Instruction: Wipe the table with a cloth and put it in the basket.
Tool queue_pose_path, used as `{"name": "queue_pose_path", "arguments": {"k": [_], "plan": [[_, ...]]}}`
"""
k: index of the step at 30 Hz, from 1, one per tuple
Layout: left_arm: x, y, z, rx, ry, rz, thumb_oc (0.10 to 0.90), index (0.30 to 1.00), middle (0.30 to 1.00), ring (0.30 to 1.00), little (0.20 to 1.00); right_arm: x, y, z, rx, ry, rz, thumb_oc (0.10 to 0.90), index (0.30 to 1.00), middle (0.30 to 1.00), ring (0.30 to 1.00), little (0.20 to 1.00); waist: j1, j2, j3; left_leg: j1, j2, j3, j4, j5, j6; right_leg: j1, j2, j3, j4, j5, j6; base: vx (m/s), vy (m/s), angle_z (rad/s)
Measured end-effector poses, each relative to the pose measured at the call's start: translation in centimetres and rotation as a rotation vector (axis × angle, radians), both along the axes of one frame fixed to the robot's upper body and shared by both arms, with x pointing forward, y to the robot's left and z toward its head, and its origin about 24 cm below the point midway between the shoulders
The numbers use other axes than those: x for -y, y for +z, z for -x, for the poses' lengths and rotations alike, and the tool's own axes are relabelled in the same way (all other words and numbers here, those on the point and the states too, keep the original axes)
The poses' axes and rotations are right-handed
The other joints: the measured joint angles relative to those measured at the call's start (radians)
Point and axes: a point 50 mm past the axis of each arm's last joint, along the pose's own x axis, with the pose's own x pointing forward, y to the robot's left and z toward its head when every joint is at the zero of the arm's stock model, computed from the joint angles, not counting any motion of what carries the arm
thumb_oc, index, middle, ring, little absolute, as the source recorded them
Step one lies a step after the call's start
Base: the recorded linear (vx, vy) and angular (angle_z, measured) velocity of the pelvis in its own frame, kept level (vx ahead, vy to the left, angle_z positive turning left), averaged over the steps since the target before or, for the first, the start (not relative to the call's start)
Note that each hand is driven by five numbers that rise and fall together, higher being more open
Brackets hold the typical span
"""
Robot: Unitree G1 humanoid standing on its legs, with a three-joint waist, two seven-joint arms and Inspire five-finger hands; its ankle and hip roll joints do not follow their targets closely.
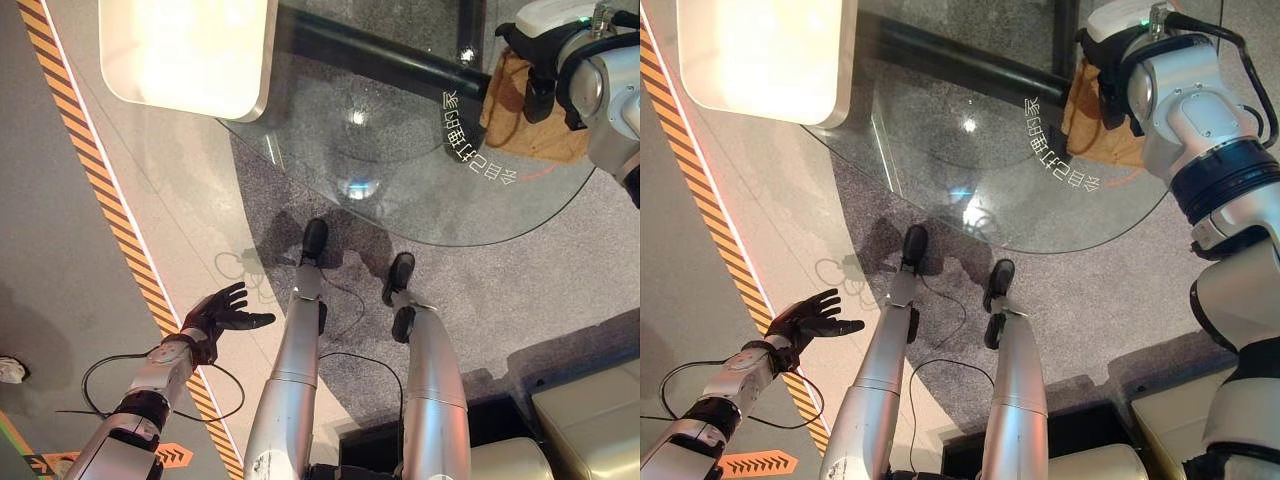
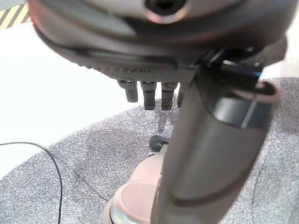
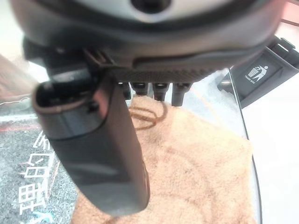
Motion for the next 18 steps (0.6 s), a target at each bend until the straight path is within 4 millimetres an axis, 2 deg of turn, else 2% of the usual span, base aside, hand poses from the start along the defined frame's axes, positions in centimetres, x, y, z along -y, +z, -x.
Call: {"name": "queue_pose_path", "arguments": {"k": [18], "plan": [[0.00,0.01,0.00,0.000,-0.001,0.000,0.800,0.900,0.900,0.900,0.900,0.02,0.00,0.00,0.000,-0.002,0.002,0.100,0.300,0.300,0.300,0.200,0.003,0.000,0.000,0.000,0.000,-0.001,0.000,0.000,0.000,-0.001,0.000,-0.001,0.004,0.000,-0.001,0.00,0.000,0.00]]}}
